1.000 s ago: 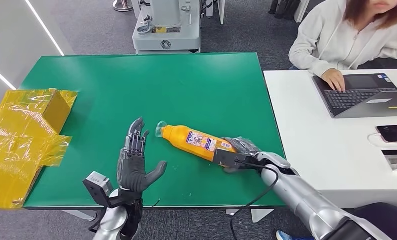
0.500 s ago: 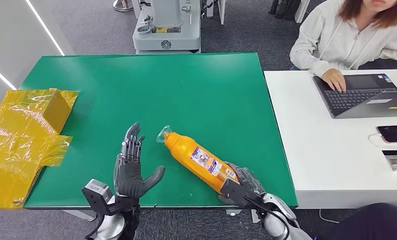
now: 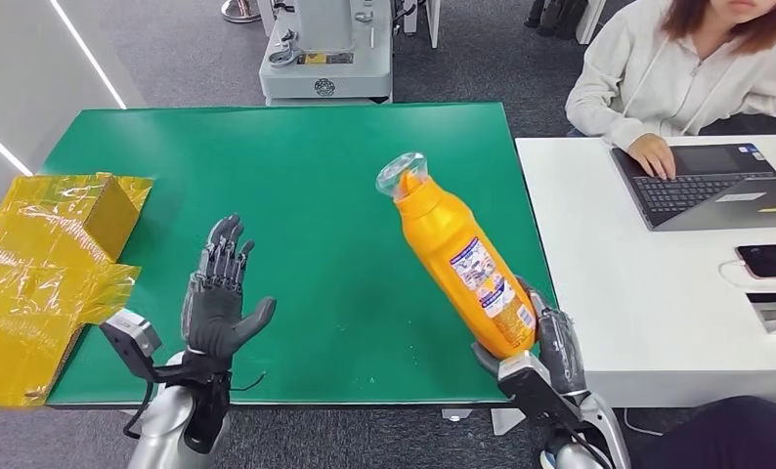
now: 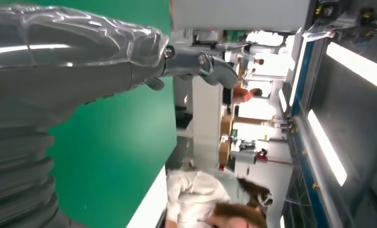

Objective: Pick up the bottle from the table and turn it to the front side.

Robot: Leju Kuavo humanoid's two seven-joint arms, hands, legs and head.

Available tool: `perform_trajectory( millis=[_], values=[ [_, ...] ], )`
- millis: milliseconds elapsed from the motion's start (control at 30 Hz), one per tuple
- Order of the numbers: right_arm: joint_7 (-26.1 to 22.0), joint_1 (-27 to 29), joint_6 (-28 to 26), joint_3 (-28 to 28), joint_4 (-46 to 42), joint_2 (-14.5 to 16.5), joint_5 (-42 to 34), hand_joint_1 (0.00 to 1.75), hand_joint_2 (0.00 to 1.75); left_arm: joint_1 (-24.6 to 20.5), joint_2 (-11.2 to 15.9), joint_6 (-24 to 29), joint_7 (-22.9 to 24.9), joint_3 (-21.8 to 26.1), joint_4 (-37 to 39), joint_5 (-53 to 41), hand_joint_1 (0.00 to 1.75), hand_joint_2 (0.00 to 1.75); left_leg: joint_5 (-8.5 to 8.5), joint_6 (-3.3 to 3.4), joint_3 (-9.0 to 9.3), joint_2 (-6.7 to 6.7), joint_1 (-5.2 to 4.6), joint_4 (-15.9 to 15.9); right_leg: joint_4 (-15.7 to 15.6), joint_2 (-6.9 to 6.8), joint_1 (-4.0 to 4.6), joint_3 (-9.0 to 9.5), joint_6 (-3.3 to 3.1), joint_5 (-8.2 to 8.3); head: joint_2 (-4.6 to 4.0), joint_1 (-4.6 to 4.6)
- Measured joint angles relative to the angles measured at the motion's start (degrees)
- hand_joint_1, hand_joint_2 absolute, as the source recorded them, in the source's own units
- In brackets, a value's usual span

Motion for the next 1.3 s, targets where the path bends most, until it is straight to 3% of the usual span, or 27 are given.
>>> perform_trajectory(
  millis=[133, 267, 433, 600, 767, 1100, 1300],
  values=[
    [-0.48, -2.23, 2.7, 0.21, -1.43, 0.43, 0.95, 1.75, 1.75, -4.65, 0.47, -9.46, 4.47, 0.92, 2.66, 5.43, 0.0, 1.75, 0.04, 0.0, -0.02, 0.01, -0.01, 0.01, 0.02, 0.01, -0.01, 0.01, -0.03, 0.04, 0.0, 0.01],
    [-0.82, -8.06, 5.98, 2.63, 2.04, 0.73, 1.85, 1.75, 1.75, -10.63, 1.51, -18.71, 7.06, 0.93, 7.52, 13.03, 0.0, 1.75, 0.12, -0.03, 0.02, 0.07, 0.0, 0.04, 0.02, 0.08, -0.01, 0.01, -0.04, 0.12, 0.0, 0.01],
    [-0.35, -15.32, 7.7, 6.74, 9.26, 1.78, 2.73, 1.75, 1.75, -17.75, 2.07, -23.99, 9.18, -0.49, 12.16, 19.21, 0.0, 1.75, 0.18, -0.06, 0.02, 0.04, 0.0, 0.05, 0.05, 0.06, 0.0, 0.01, -0.05, 0.14, 0.0, -0.01],
    [0.48, -21.49, 8.13, 10.26, 15.9, 2.11, 3.02, 1.75, 1.75, -22.94, 1.91, -25.01, 13.23, -3.5, 13.02, 24.5, 0.0, 1.75, 0.19, -0.07, 0.0, 0.02, 0.0, 0.05, 0.05, 0.05, 0.0, 0.0, -0.05, 0.14, 0.0, 0.01],
    [0.67, -24.36, 7.61, 11.77, 18.76, 2.28, 2.2, 1.75, 1.75, -25.95, 1.36, -23.36, 14.2, -6.38, 13.8, 25.71, 0.0, 1.75, 0.18, -0.07, -0.02, -0.02, -0.01, 0.05, 0.03, 0.02, -0.01, -0.02, -0.04, 0.12, 0.0, 0.01],
    [1.16, -25.47, 5.85, 12.31, 19.94, 1.52, 0.5, 1.75, 1.75, -28.94, -0.8, -21.19, 10.24, -14.07, 22.45, 20.14, 0.0, 1.75, 0.17, -0.05, -0.02, -0.02, -0.02, 0.07, 0.02, 0.04, -0.02, -0.03, -0.04, 0.12, 0.0, 0.0],
    [0.78, -25.18, 5.51, 12.34, 20.54, 0.81, 0.06, 1.75, 1.75, -29.96, -1.29, -20.8, 7.87, -15.84, 26.78, 19.25, 0.0, 1.75, 0.15, -0.07, -0.02, 0.0, -0.01, 0.06, 0.03, 0.06, -0.01, -0.05, -0.04, 0.12, 0.0, 0.0]
  ],
)
